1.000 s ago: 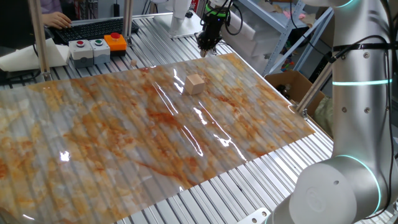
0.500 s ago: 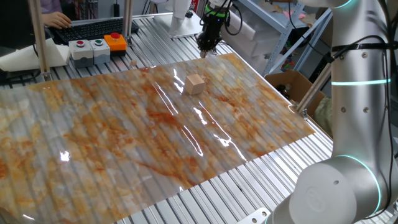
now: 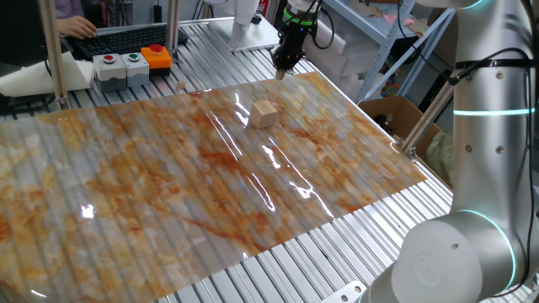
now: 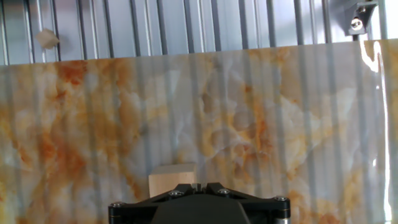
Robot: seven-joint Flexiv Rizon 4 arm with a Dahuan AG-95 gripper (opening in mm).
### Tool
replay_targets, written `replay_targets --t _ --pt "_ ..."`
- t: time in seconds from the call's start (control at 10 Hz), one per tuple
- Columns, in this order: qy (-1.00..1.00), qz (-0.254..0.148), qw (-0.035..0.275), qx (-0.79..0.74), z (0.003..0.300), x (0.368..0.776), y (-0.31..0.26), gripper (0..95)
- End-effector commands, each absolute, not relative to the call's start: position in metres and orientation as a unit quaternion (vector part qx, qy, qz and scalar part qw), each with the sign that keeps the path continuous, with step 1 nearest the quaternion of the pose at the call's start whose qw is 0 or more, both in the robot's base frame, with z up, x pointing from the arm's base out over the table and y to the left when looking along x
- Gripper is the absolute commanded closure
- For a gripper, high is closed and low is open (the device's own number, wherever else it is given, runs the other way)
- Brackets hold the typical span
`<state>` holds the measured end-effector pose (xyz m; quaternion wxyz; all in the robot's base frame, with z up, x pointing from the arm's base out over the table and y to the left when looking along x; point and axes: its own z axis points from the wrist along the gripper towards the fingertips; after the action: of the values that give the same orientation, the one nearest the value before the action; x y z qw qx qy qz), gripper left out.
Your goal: Use the gripper to push the small block from left to right
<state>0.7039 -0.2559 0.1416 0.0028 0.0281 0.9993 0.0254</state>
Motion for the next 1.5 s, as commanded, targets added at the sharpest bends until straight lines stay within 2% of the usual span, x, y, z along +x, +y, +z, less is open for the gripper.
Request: replay_targets --t 0.1,1.5 --pt "0.999 0.027 0.007 0.034 0.138 0.701 -0.257 95.0" --pt "0.999 0.027 0.035 0.02 0.103 0.694 -0.27 95.0"
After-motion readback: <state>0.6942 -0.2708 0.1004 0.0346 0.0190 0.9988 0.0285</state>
